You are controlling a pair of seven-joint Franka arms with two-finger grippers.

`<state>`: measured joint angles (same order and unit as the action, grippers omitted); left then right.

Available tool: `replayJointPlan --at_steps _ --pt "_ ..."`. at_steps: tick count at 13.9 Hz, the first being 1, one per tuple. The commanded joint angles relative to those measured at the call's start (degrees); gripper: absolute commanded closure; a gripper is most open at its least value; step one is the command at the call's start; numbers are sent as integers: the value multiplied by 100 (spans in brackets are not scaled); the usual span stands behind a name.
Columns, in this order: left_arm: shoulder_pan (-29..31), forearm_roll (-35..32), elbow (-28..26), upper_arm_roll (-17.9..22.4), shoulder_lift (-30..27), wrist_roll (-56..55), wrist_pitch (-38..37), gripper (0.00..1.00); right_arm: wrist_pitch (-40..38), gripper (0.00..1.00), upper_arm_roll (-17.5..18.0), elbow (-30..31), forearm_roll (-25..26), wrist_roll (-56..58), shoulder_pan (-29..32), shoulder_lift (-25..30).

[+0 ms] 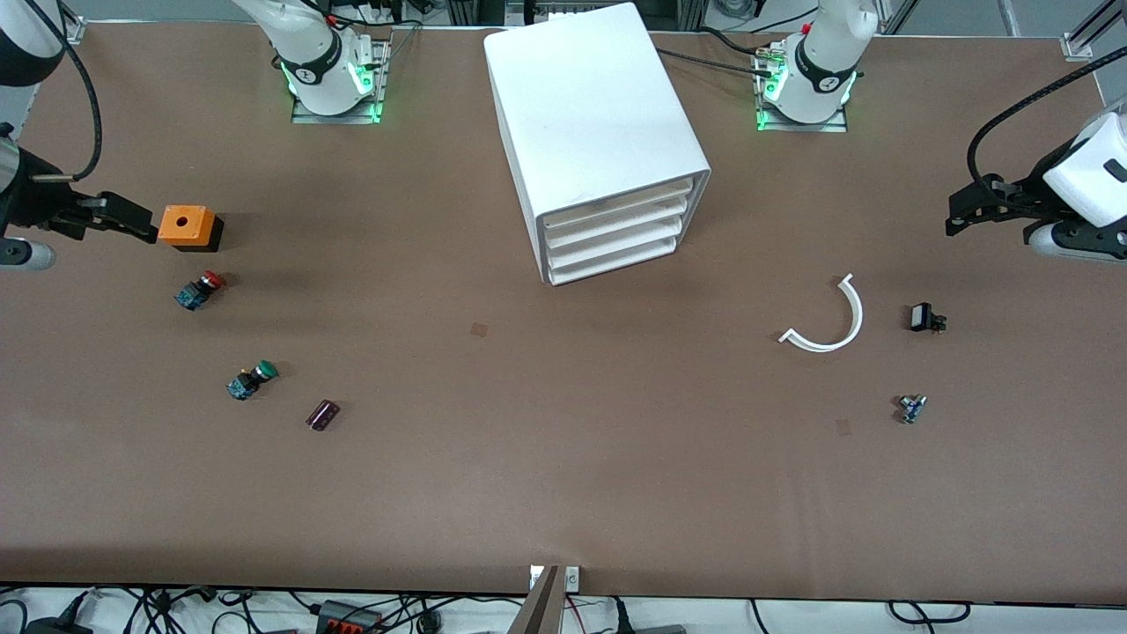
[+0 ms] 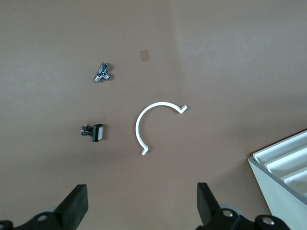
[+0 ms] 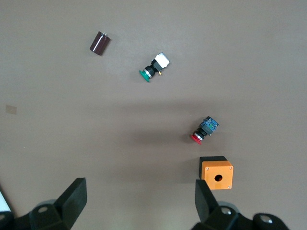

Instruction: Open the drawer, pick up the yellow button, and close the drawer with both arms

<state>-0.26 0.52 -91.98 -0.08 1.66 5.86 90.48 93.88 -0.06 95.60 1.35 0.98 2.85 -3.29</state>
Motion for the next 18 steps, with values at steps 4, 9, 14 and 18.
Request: replayJointPlan --at_steps 4,9,14,18 --pt "0 36 -48 -27 -113 -50 -135 0 139 0 23 37 -625 69 -109 -172" --pt "-210 237 -39 -53 18 29 -662 0 340 0 23 -42 -741 26 -776 -506" --pt "-394 1511 -30 -132 624 47 -1287 0 701 0 23 -68 -741 -19 -1445 -726" --pt "-650 2810 -39 -150 1177 826 -1270 0 745 0 23 -418 -742 -19 -1814 -1085"
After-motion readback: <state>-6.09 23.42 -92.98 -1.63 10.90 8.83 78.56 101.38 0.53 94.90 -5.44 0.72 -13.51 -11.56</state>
